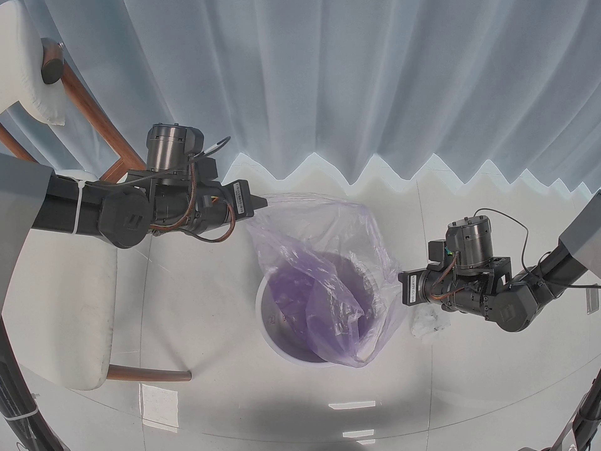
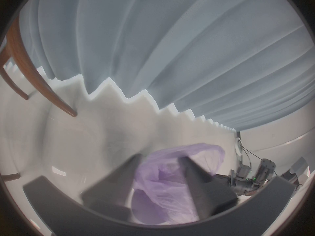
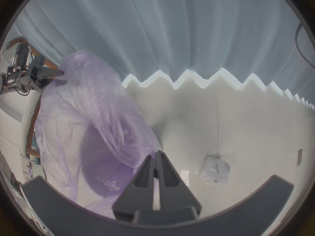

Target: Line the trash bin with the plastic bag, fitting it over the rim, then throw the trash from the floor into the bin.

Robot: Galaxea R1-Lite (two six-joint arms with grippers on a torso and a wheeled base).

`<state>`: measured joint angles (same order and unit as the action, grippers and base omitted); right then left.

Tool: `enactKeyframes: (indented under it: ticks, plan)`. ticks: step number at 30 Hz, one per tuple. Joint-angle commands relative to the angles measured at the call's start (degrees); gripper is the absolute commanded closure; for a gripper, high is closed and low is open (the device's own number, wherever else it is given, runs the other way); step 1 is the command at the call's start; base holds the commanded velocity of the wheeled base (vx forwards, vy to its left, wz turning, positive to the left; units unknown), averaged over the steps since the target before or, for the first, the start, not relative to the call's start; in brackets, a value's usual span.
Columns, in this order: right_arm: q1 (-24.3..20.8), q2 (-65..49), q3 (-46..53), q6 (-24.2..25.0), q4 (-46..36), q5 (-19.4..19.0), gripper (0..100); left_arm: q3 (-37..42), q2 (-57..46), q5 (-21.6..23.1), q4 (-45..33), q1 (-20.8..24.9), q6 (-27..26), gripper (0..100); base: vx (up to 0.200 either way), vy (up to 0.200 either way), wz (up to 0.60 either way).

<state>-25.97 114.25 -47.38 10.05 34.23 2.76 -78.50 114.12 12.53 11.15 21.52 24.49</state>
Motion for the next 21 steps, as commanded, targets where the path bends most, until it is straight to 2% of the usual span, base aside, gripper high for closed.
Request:
enactKeyframes:
  ticks: [1, 3, 6, 11, 12, 13, 15, 16, 21]
  plan:
    - [-0.5, 0.0, 0.5, 0.1, 0.4, 0.1, 100, 1.2, -2.4, -4.0, 0.1, -0.4, -0.1, 0, 0.0, 0.0, 0.0]
    - [-0.5, 0.1, 0.6, 0.1, 1.3, 0.1, 100, 3.2, -5.7, -5.3, 0.0, -1.5, -0.1, 0, 0.0, 0.0, 0.0]
    - [-0.6, 0.0, 1.2, 0.0, 2.5, 0.1, 100, 6.2, -13.7, -4.6, -0.9, -0.8, 0.1, 0, 0.0, 0.0, 0.0]
    - [-0.6, 0.2, 2.1, 0.0, 3.2, 0.1, 100, 10.0, -21.0, -1.4, -10.2, 3.5, 0.4, 0, 0.0, 0.0, 0.0]
    - [-0.7, 0.2, 2.3, 0.0, 3.2, 0.1, 100, 9.9, -21.7, -0.3, -14.1, 5.9, 0.6, 0, 0.0, 0.0, 0.0]
    - [-0.9, 0.3, 2.3, 0.0, 3.3, 0.1, 100, 9.9, -21.7, 0.1, -15.7, 7.4, 1.0, 0, 0.0, 0.0, 0.0]
    - [-0.9, 0.3, 2.3, 0.0, 3.3, 0.1, 100, 9.9, -21.7, 0.1, -15.7, 7.4, 1.0, 0, 0.0, 0.0, 0.0]
    - [-1.4, 0.2, 2.4, 0.1, 3.3, 0.1, 100, 9.7, -21.2, 0.1, -17.4, 12.8, 5.3, 0, 0.0, 0.0, 0.0]
    - [-1.4, 0.2, 3.3, 0.1, 4.5, 0.2, 100, 9.7, -15.7, 0.1, -17.5, 19.3, 17.3, 0, 0.0, 0.0, 0.0]
